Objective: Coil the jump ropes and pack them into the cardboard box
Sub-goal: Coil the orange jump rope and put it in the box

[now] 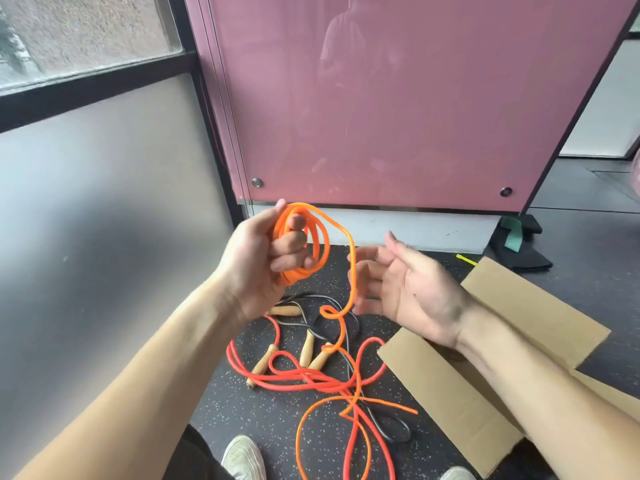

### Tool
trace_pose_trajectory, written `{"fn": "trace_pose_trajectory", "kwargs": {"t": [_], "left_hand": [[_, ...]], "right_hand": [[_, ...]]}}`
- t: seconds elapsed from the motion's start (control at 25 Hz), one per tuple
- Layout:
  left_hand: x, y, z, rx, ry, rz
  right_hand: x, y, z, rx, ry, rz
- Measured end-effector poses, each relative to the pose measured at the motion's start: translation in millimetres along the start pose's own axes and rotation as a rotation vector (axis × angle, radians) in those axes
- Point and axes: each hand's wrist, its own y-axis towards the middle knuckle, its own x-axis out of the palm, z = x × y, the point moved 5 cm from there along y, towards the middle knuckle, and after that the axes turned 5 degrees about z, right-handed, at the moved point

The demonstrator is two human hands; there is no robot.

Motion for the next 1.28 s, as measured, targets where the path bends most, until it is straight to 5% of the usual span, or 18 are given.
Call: {"fn": "trace_pose_trajectory", "kwargs": {"t": [0.12,0.36,0.48,0.6,0.68,0.88,0.96,1.04,1.16,1.28], "left_hand": [[-13,4,5,0.042,0.05,0.092],[11,3,-21,-0.038,0.209,-0.001],[15,0,-24,-0.147,0.062,-0.094],[29,-10,-23,-0.239,-0.212,-0.366],[35,-9,-25,-0.12,-0.26,-0.389],[4,18,6,0.519,-0.104,0.021],[-24,25,26,0.761,0.292,0.184],[-31,26,27,0.886,1.028,0.31],[-16,31,-20,0.423,1.605,0.042],[4,16,-60,-0.095,1.099,-0.209]], "right_hand": [[4,-7,1,-0.07,-0.11,-0.032],[1,3,26,-0.117,-0.594,0.227],[-6,5,16,-0.223,-0.429,0.292],[-23,9,4,-0.333,-0.937,0.464],[-13,13,17,-0.283,-1.09,0.405],[28,7,56,0.164,-0.497,0.136],[28,6,44,0.128,-0.555,0.11],[24,6,23,-0.159,-0.9,0.137],[16,-4,1,-0.594,-1.295,0.205],[-14,-13,-27,-0.717,-1.318,0.396]]}}
